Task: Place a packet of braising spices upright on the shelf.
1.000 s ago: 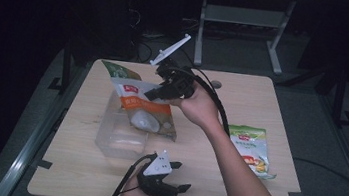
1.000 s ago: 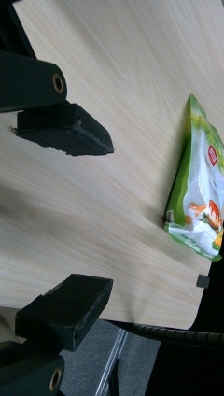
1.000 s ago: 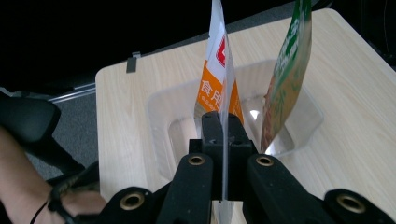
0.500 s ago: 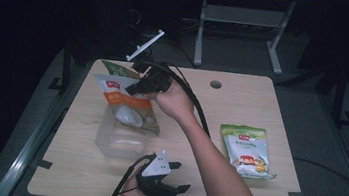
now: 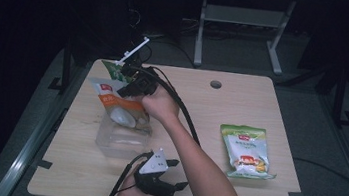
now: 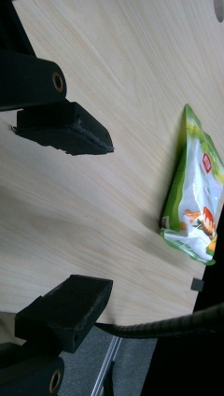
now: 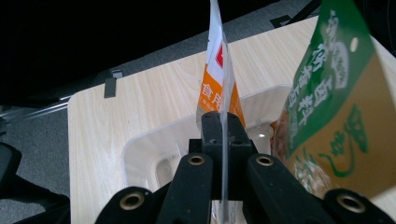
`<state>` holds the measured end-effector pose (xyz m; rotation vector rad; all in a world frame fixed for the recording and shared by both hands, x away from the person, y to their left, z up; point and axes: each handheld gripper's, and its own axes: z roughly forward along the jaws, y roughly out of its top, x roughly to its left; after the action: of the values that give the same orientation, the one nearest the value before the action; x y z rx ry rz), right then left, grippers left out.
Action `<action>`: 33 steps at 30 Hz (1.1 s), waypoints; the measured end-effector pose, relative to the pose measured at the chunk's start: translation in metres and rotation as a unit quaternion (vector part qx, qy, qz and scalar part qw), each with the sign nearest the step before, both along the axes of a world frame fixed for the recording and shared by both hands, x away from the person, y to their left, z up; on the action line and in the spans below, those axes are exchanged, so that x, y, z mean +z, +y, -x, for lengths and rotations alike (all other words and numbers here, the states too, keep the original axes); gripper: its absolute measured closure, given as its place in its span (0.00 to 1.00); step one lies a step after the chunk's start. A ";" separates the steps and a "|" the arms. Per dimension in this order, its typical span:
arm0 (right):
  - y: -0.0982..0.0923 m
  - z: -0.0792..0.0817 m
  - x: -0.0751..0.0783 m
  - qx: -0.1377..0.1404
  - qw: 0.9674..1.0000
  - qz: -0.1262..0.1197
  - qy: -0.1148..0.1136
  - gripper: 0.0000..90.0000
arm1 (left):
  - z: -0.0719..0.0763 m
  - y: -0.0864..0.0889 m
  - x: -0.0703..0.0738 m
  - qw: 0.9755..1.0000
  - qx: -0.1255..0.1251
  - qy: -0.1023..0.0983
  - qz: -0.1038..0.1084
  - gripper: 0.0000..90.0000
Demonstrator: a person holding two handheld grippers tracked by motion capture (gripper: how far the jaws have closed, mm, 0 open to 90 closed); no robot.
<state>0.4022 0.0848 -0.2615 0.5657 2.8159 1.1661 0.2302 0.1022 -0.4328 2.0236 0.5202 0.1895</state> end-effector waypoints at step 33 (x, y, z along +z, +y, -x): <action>0.001 -0.007 -0.044 -0.025 0.999 -0.010 0.022 0.98 | 0.000 0.001 -0.002 1.000 0.000 -0.005 -0.012 0.32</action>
<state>0.4088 0.0857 -0.3058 0.6674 2.8127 1.1886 0.2305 0.1030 -0.4344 2.0451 0.5145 0.2075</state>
